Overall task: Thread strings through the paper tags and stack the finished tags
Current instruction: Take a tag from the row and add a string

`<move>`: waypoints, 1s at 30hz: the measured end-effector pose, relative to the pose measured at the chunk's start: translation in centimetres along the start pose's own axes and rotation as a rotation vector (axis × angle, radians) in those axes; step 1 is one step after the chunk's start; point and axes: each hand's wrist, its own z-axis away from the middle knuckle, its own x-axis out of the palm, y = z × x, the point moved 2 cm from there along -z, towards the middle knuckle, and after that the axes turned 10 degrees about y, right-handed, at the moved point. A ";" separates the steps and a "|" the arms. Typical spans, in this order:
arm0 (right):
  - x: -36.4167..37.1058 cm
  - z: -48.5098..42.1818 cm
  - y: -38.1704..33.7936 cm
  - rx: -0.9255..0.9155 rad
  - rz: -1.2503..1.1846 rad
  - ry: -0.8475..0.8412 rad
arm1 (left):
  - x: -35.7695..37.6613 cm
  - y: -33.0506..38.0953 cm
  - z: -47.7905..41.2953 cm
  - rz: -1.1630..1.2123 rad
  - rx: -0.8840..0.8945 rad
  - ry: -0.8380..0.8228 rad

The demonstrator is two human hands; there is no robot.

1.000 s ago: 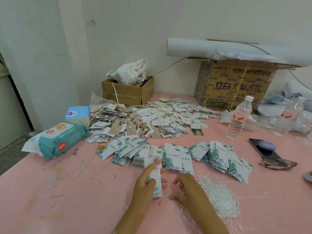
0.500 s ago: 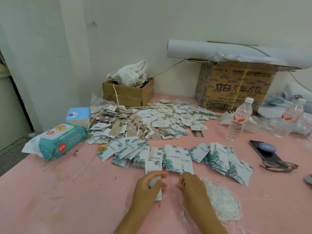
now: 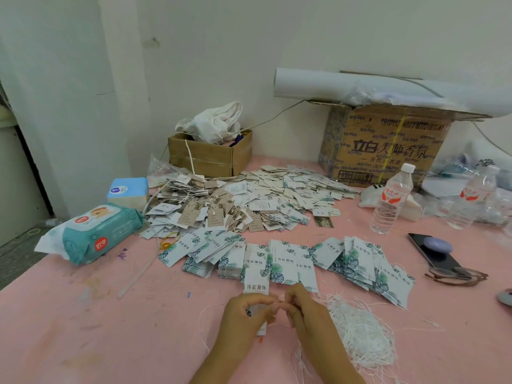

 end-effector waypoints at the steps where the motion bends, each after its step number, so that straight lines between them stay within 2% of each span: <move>1: -0.1 -0.1 0.1 -0.007 0.016 0.009 | -0.1 0.1 0.0 0.009 0.002 -0.003; 9: -0.9 -0.3 1.8 0.103 0.131 0.249 | -0.4 -0.3 -0.5 0.094 -0.033 0.064; 14: -0.3 -0.4 3.1 0.144 0.279 0.185 | -1.0 -0.4 -0.7 0.234 -0.068 0.105; 20: -0.9 -0.1 2.5 0.077 0.395 0.387 | -1.3 -0.5 -1.0 0.310 -0.081 0.145; 23: -1.0 -0.2 2.2 -0.058 0.340 0.512 | -1.3 -0.5 -1.0 0.310 -0.090 0.151; 25: -0.6 -0.2 1.8 -0.145 0.150 0.459 | -1.0 -0.2 -0.8 0.261 -0.071 0.113; 26: -0.2 -0.2 1.5 -0.153 0.029 0.366 | -0.9 -0.1 -0.7 0.227 -0.049 0.090; 28: 0.8 0.1 0.8 -0.126 -0.186 0.153 | -0.6 0.1 -0.5 0.149 0.012 0.067; 30: 1.6 0.2 0.5 -0.085 -0.272 0.082 | -0.5 0.2 -0.3 0.121 0.042 0.066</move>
